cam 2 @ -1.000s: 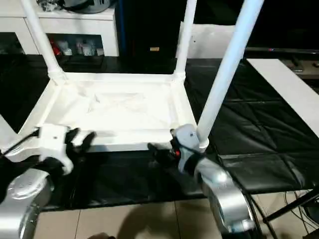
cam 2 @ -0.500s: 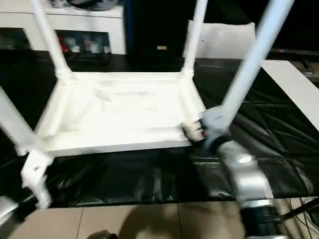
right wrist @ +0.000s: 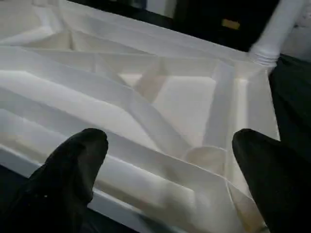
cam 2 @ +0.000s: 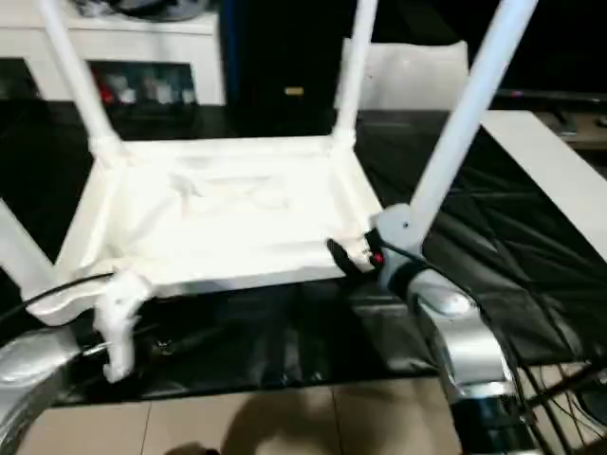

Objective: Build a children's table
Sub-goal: Rotate table base

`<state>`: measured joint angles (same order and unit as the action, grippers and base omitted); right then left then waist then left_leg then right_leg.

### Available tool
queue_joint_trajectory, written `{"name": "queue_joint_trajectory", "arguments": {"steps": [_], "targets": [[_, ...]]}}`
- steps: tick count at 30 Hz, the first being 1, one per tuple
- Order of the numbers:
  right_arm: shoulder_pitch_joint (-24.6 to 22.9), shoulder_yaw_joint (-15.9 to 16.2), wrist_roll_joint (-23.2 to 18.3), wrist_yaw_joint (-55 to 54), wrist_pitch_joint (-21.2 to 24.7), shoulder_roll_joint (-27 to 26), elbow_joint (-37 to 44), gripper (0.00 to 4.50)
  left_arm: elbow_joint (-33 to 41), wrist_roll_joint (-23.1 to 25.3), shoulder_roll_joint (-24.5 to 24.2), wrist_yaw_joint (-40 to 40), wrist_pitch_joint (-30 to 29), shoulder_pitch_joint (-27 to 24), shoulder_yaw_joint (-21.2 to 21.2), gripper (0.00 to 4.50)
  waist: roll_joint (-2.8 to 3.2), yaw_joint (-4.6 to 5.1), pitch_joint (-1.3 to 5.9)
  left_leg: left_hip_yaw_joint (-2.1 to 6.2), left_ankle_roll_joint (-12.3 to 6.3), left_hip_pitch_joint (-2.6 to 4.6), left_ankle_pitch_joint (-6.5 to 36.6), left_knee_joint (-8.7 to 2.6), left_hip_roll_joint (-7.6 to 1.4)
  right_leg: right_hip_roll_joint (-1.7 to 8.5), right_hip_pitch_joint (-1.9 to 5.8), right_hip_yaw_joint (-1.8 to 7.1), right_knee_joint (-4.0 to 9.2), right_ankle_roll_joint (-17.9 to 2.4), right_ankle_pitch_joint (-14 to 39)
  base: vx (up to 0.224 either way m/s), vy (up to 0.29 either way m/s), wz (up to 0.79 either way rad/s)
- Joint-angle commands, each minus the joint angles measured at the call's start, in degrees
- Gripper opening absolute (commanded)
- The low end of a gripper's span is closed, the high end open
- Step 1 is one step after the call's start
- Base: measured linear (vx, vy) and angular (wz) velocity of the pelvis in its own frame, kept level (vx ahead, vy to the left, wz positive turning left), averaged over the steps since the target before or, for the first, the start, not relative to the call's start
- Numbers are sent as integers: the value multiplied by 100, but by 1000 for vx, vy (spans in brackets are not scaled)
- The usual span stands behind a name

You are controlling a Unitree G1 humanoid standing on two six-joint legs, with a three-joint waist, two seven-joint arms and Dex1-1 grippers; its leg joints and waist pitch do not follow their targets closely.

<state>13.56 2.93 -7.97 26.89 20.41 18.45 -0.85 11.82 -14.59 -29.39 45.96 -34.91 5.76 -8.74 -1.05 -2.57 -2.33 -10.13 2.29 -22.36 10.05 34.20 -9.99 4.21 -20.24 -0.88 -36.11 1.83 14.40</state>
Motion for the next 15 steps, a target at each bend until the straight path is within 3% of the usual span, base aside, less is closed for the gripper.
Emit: {"name": "queue_joint_trajectory", "arguments": {"steps": [1, 4, 5, 10, 12, 15], "targets": [[-4, 39, -91, 159, 71, 80, 192, 450, -539, 212, 80, -43, 32, 311, -161, 411, 62, 0, 290, 91, 141, 166, 985, -440, -233, 262, 60, 165, 400, -1042, -181, 0, 0, 0], [-74, 69, -106, 216, 114, 98, 264, 450, -1169, 407, 287, -150, 202, 769, -274, 443, 66, 0, 272, 89, 165, 174, 1184, -454, -242, 275, 53, 172, 439, -1113, 108, 0, 0, 0], [-92, 76, -103, 224, 112, 101, 275, 450, -1299, 438, 332, -155, 241, 862, -302, 443, 71, -15, 278, 88, 197, 202, 1320, -453, -257, 292, 41, 174, 447, -1142, 269, 0, 0, 0], [-149, 100, -71, 200, 121, 79, 330, 450, -2094, 615, 581, -205, 507, 1391, -539, 443, 77, -24, 263, 110, 288, 201, 1578, -488, -270, 304, 28, 180, 481, -1091, 691, 0, 0, 0], [-155, 82, -68, 174, 128, 65, 361, 450, -2425, 740, 732, -390, 726, 1594, -559, 443, 73, -40, 264, 108, 304, 217, 1659, -485, -277, 316, 15, 184, 492, -1114, 744, 0, 0, 0], [-154, 65, -67, 170, 126, 61, 373, 450, -2722, 853, 882, -663, 905, 1768, -482, 443, 70, -70, 274, 119, 287, 187, 1548, -488, -280, 324, 45, 180, 483, -1108, 576, 0, 0, 0]]}}
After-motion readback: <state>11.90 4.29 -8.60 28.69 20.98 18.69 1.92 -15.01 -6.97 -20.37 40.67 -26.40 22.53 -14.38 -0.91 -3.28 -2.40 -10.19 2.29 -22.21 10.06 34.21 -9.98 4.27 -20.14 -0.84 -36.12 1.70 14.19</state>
